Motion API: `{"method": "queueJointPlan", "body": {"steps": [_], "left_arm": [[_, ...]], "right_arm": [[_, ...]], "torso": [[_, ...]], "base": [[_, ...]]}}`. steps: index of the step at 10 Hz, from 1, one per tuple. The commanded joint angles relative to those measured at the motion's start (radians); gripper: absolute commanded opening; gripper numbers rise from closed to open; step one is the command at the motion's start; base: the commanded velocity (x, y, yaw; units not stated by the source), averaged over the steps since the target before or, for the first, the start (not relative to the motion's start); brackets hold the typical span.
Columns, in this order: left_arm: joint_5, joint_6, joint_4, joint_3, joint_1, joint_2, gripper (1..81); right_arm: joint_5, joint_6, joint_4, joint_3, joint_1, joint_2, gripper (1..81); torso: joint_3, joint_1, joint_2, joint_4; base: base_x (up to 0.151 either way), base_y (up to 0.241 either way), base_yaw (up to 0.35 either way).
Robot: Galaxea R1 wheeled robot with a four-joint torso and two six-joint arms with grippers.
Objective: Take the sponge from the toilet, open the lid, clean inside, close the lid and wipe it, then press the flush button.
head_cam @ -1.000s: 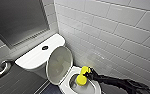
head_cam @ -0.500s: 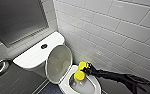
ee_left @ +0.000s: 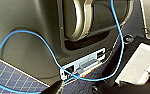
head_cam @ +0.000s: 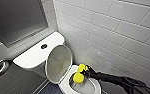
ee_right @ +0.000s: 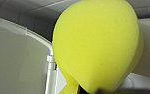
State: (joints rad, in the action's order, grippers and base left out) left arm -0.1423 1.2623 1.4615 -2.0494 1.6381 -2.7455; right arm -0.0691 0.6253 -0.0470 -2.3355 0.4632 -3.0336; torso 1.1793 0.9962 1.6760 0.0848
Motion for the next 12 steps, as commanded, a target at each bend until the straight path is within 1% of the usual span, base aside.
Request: {"method": "queueJointPlan", "body": {"steps": [1,3,5,6,9,10,12], "left_arm": [[-0.033,0.003,-0.007,0.029,0.041,0.004,81.1],[-0.033,0.003,-0.006,0.031,0.041,0.004,81.1],[-0.033,0.003,0.000,0.031,0.041,0.000,81.1],[-0.033,0.003,0.003,0.031,0.041,-0.002,81.1],[-0.033,0.002,0.005,0.037,0.041,-0.001,81.1],[-0.033,0.000,0.005,0.037,0.041,-0.002,81.1],[-0.033,0.000,0.007,0.037,0.041,-0.005,81.1]], "right_arm": [[-0.003,0.016,-0.024,0.026,-0.117,0.017,1.0],[0.020,0.025,-0.025,0.061,-0.100,0.072,1.0],[0.022,0.025,-0.020,0.166,-0.076,0.167,1.0],[0.031,0.028,-0.019,0.197,-0.056,0.204,1.0],[0.063,0.039,-0.020,0.239,0.007,0.276,1.0],[0.063,0.042,-0.019,0.294,0.026,0.324,1.0],[0.071,0.043,-0.020,0.360,0.061,0.394,1.0]], "torso": [[0.000,0.000,0.000,0.000],[0.000,0.000,0.000,0.000],[0.000,0.000,0.000,0.000],[0.000,0.000,0.000,0.000],[0.000,0.000,0.000,0.000],[0.000,0.000,0.000,0.000],[0.000,0.000,0.000,0.000]], "base": [[0.000,0.000,0.000],[0.000,0.000,0.000],[0.000,0.000,0.000],[0.000,0.000,0.000],[0.000,0.000,0.000],[0.000,0.000,0.000],[0.000,0.000,0.000]]}}
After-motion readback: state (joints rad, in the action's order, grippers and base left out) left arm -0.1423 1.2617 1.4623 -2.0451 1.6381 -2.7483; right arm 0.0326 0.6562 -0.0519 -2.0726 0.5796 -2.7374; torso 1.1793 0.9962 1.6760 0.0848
